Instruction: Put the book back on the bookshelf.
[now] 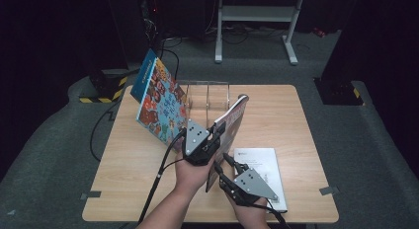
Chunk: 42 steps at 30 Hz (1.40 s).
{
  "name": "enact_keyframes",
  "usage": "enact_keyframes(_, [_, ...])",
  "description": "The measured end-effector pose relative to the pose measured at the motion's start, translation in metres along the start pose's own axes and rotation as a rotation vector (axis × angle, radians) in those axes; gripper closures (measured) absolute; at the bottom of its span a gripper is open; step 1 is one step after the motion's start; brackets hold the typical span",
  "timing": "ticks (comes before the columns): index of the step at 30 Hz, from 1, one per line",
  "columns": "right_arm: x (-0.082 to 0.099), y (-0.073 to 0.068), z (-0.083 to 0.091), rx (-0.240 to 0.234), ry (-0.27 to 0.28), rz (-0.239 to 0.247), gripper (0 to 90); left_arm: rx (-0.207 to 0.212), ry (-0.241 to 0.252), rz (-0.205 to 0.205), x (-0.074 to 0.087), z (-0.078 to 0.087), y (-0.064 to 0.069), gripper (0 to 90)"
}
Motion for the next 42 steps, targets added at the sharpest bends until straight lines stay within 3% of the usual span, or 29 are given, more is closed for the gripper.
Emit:
enact_keyframes(13, [0.048, 0.036, 0.011, 0.066, -0.126, 0.021, 60.3, 0.018, 0.037, -0.021, -0.005, 0.021, -0.021, 83.8])
enact_keyframes(20, [0.081, 0.057, 0.023, 0.107, -0.197, -0.007, 59.8, 0.022, 0.063, -0.004, -0.006, 0.036, -0.040, 83.8])
enact_keyframes(26, [0.099, 0.066, 0.031, 0.138, -0.231, -0.023, 60.0, 0.009, 0.080, -0.018, -0.006, 0.047, -0.052, 83.8])
enact_keyframes(32, [0.106, 0.074, 0.035, 0.160, -0.244, -0.026, 60.6, 0.022, 0.082, -0.028, -0.004, 0.056, -0.059, 83.8])
enact_keyframes(35, [0.109, 0.077, 0.038, 0.171, -0.253, -0.031, 60.9, 0.007, 0.086, -0.067, -0.003, 0.059, -0.062, 83.7])
enact_keyframes(42, [0.112, 0.084, 0.040, 0.193, -0.257, -0.048, 61.6, 0.028, 0.062, -0.067, -0.010, 0.050, -0.058, 83.9])
Point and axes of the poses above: each handheld gripper's, and its own axes: z roughly backward along the jaws, x roughly out of its underside, y roughly to its right, the point moved 10 cm from there along -z, roughly forward along the jaws, and after that the axes turned 15 degrees about z, right-handed, at the moved point
